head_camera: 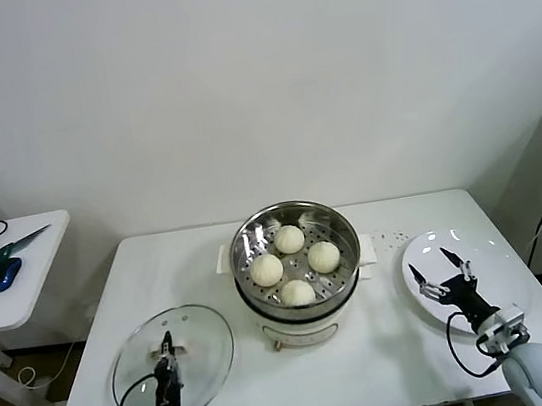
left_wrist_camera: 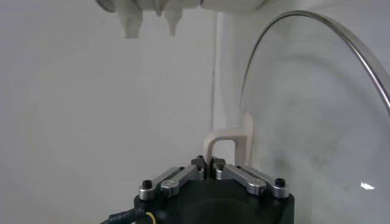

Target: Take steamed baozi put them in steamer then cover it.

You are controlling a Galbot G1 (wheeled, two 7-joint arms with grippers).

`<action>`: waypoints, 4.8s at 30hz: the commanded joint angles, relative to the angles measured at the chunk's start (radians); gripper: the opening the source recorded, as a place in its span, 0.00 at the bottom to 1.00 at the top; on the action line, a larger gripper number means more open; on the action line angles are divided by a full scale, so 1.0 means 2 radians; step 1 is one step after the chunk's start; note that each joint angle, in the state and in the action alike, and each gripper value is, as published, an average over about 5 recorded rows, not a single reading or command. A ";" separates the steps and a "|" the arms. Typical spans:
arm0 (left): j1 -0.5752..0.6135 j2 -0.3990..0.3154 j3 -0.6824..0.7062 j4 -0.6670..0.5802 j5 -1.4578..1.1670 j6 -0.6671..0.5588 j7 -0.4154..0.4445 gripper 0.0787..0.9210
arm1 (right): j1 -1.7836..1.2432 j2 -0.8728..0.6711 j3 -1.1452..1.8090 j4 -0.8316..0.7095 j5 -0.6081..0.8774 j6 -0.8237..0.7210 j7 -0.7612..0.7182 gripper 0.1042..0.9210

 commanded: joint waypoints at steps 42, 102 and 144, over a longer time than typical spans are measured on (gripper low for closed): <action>-0.264 0.099 0.374 -0.170 0.097 0.316 0.290 0.07 | 0.055 -0.016 -0.009 -0.062 -0.027 0.004 -0.002 0.88; -0.290 -0.038 0.384 0.006 0.107 0.323 0.255 0.07 | 0.050 -0.007 0.013 -0.077 -0.041 0.015 -0.018 0.88; -0.266 0.016 0.398 -0.083 0.094 0.323 0.279 0.46 | 0.054 -0.005 0.021 -0.069 -0.046 -0.014 -0.022 0.88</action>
